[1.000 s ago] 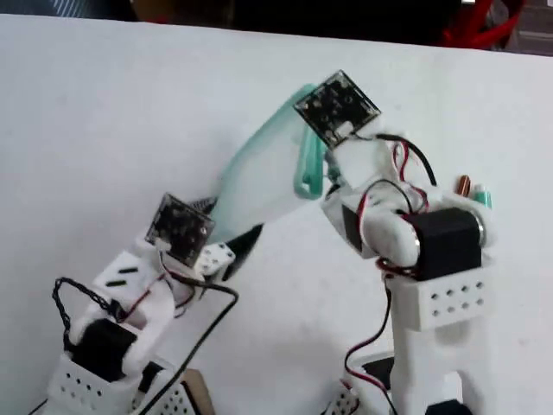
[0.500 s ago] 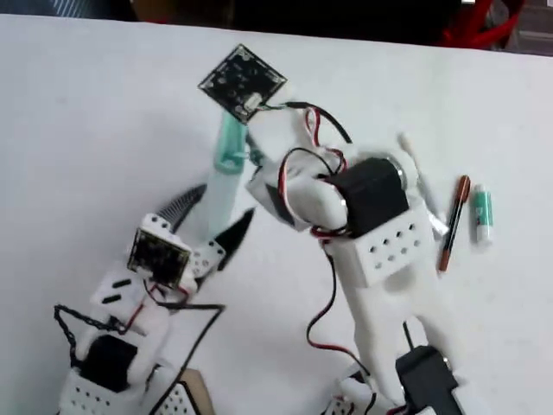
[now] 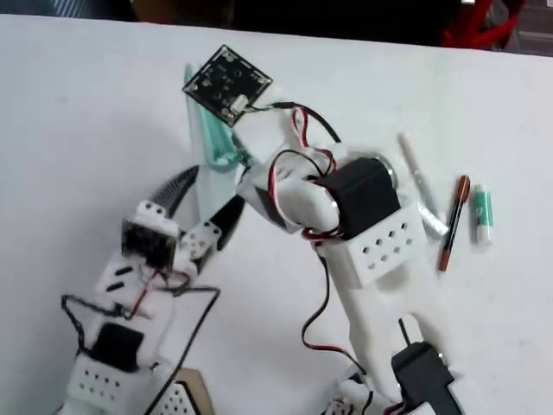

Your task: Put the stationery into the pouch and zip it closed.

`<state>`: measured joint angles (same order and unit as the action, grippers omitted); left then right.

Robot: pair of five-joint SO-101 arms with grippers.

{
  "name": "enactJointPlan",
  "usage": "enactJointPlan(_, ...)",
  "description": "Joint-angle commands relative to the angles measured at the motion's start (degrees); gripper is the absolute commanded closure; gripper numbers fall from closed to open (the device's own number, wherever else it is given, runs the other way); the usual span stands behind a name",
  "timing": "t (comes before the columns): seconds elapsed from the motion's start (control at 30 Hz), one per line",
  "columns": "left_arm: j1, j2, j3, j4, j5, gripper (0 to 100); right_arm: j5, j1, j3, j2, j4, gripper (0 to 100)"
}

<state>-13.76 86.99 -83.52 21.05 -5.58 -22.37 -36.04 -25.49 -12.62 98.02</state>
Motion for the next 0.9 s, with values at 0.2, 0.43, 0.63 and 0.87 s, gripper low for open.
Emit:
enactJointPlan(0.2, 2.77, -30.55, 18.29, -1.85, 12.66, 74, 0.26, -0.13, -2.29, -0.57, 0.48, 98.0)
enactJointPlan(0.43, 3.12, -26.07, 15.21, -0.09, 13.19, 74, 0.44, 1.80, -2.64, -0.31, 0.48, 98.0)
enactJointPlan(0.63, 3.21, -12.35, 8.79, -0.09, 13.01, 79, 0.53, 1.27, -2.81, -0.04, -1.54, 98.0)
enactJointPlan(0.87, -0.31, 4.88, -2.81, -2.90, -1.23, 91, 0.53, -2.42, -2.73, 0.04, -5.05, 97.9)
